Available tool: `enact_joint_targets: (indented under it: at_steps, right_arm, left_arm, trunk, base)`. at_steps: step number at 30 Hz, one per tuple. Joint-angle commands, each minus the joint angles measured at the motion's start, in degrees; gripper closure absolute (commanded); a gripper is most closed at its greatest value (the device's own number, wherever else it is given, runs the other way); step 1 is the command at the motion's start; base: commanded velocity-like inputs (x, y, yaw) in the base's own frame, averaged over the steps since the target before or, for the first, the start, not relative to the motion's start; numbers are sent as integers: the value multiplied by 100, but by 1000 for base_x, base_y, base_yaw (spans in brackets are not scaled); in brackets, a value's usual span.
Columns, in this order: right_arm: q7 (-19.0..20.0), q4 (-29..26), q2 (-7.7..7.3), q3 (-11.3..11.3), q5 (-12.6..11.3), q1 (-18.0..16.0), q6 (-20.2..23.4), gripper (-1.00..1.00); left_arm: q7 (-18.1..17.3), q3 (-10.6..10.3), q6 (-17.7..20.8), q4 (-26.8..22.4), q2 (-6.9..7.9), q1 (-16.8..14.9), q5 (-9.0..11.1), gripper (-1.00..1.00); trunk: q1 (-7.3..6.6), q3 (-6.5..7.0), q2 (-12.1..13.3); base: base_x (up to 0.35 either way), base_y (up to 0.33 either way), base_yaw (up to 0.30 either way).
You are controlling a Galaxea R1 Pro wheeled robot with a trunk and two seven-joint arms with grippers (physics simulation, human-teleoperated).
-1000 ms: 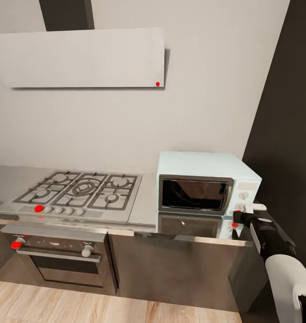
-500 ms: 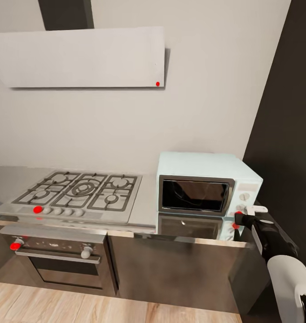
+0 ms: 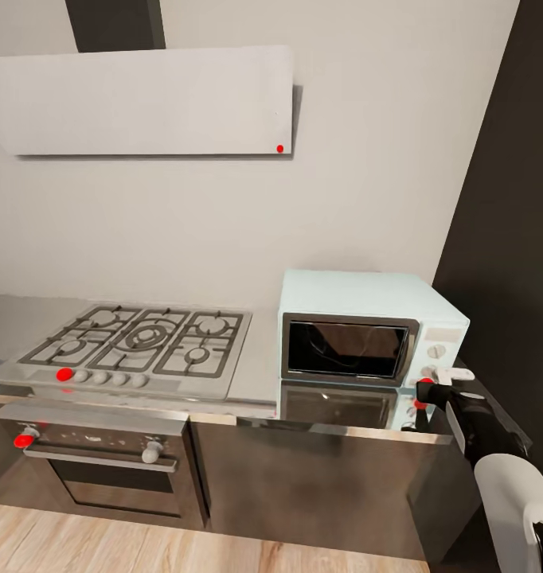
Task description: In the kitchen, take the popcorn bag from the countertop, put it into the microwave, and heat it until the popcorn is cooked so the cooked popcorn ends up inside the bag.
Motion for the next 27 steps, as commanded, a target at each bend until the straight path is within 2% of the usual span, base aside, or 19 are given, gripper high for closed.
enact_joint_targets:
  at_steps: [1, 15, 27]
  right_arm:
    - [52, -7, 5, -31, 61, -5, 24, 100]
    - [51, -2, 4, -31, 61, -5, 23, 100]
    - [95, -51, 9, -24, 92, -5, 39, 100]
  left_arm:
    - [-23, -49, -17, 7, 1, -3, 57, -100]
    - [-23, -47, -17, 7, 1, -1, 57, -100]
    - [-15, -58, -17, 7, -26, -2, 57, -100]
  trunk:
    - [1, -7, -5]
    - [1, -7, -5]
    - [1, -7, -5]
  base:
    - [0, 0, 0]
    - [9, 0, 0]
    - [-323, 0, 0]
